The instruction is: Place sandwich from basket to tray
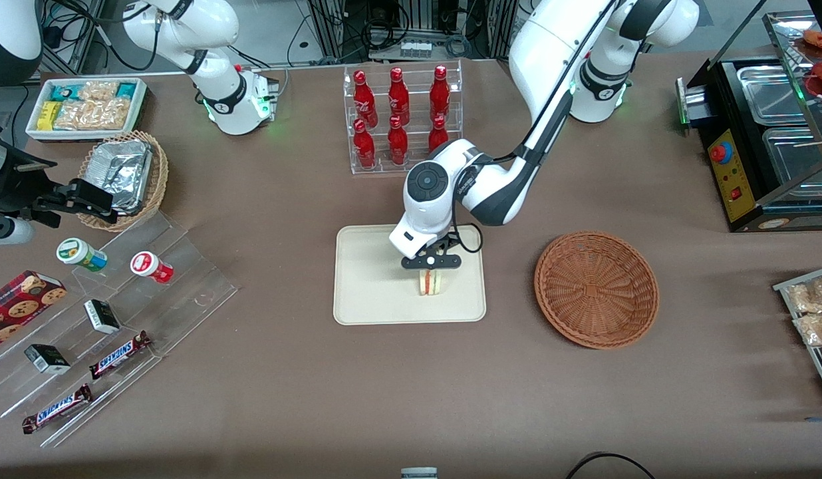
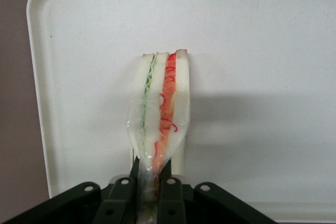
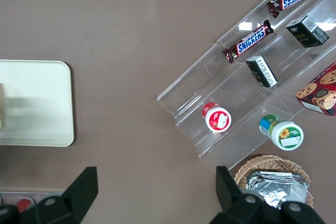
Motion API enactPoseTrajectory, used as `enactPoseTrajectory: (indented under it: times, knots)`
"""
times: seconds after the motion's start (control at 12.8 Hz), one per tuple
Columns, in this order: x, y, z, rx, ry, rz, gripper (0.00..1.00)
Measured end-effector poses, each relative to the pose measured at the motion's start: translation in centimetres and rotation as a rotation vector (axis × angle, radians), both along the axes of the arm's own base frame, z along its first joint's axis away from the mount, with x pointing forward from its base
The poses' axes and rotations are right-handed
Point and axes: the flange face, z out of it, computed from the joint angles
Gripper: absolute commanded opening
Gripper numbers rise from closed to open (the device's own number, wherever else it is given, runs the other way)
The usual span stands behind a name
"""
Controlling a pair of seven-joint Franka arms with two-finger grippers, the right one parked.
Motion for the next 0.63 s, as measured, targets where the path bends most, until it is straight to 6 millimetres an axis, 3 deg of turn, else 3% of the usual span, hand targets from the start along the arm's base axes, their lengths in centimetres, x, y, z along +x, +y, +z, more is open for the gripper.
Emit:
enactPoseTrajectory:
  times: [0.23,0.39,0.55,0.63]
  knots:
    - [0.3,-0.1,0.5,-0.007,-0.009,0.003,0.99]
    - [0.9,0.1,2.1,-0.004,-0.014,0.01,1.0]
    - [2.1,1.8,5.9,0.018,-0.012,0.041,1.0]
    - [3.2,3.8,8.5,0.033,-0.006,0.069,1.0]
